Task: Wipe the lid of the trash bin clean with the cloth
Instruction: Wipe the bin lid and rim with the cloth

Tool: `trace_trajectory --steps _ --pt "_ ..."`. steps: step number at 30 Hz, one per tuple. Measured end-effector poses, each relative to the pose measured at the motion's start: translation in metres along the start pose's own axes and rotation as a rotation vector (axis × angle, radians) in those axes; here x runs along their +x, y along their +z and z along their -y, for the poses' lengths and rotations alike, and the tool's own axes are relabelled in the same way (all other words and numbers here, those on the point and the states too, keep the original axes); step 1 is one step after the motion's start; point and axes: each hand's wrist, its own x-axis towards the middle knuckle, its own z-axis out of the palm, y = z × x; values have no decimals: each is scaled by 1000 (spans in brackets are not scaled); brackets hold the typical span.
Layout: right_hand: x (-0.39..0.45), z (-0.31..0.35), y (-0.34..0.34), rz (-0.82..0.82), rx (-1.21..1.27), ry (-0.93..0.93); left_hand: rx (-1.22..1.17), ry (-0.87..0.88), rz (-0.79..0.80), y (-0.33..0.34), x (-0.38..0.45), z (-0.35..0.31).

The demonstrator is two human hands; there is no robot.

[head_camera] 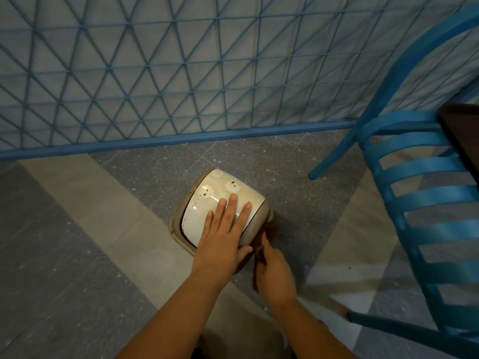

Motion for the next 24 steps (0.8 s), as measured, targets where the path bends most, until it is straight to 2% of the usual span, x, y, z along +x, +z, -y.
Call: trace_trajectory --steps 4,8,12,16,20,24 --pt "-9 -3 1 15 -35 -18 11 -4 -20 -1 -1 -1" --pt "23 -1 -19 -29 -50 -4 26 6 1 -4 -1 -1" --pt "44 9 -26 -41 99 84 46 22 30 -7 -2 3" --pt "23 8 -14 -45 288 170 38 9 40 -10 0 0" --pt "-6 9 3 18 373 221 50 -12 48 -12 1 -3" --pt "-13 5 -5 126 318 221 80 -11 72 -14 0 -1"
